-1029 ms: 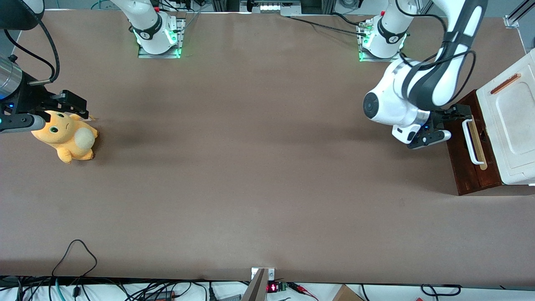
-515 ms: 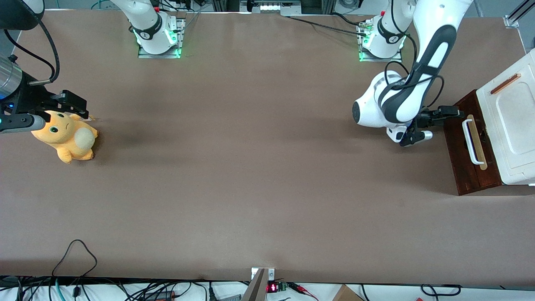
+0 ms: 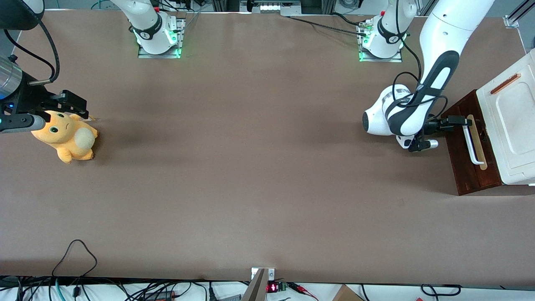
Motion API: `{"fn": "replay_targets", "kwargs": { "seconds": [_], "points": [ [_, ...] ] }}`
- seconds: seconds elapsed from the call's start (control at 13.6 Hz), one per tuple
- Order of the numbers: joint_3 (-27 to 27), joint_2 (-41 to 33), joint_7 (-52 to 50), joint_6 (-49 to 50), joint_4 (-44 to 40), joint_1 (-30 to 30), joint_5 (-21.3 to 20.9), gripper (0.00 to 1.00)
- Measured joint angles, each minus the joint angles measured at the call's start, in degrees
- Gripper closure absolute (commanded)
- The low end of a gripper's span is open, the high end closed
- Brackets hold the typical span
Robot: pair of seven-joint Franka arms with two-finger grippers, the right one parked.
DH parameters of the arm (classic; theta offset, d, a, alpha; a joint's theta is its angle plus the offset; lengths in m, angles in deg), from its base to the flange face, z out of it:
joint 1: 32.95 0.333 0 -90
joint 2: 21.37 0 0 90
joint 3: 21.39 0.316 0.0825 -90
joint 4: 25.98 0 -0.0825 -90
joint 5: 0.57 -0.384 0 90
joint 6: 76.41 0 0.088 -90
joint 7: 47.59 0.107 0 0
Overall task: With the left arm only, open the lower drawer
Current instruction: 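Close the left gripper around the white bar handle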
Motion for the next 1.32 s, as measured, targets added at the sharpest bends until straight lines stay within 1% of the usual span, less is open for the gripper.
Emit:
{"fn": "replay_targets", "kwargs": {
  "seconds": [0.22,0.51,0.66,0.74,0.88,0.96,1.18,1.32],
  "points": [
    [0.02,0.89,0.0,-0.02,-0.19,0.92,-3.54,0.11],
    [0.73,2.65,0.0,-0.42,-1.8,1.13,-5.24,0.13],
    [0.98,3.51,0.06,-0.97,-2.8,1.65,-5.42,0.2],
    [1.01,3.8,0.09,-1.17,-3.11,1.94,-5.54,0.21],
    [1.01,4.14,0.09,-1.23,-3.52,2.17,-5.83,0.31],
    [1.01,4.26,0.1,-1.23,-3.67,2.17,-5.87,0.33],
    [1.01,4.33,0.1,-1.48,-4.05,2.18,-5.87,0.34],
    [1.21,4.33,0.11,-2.14,-4.24,2.19,-5.87,0.36]
  ]
}}
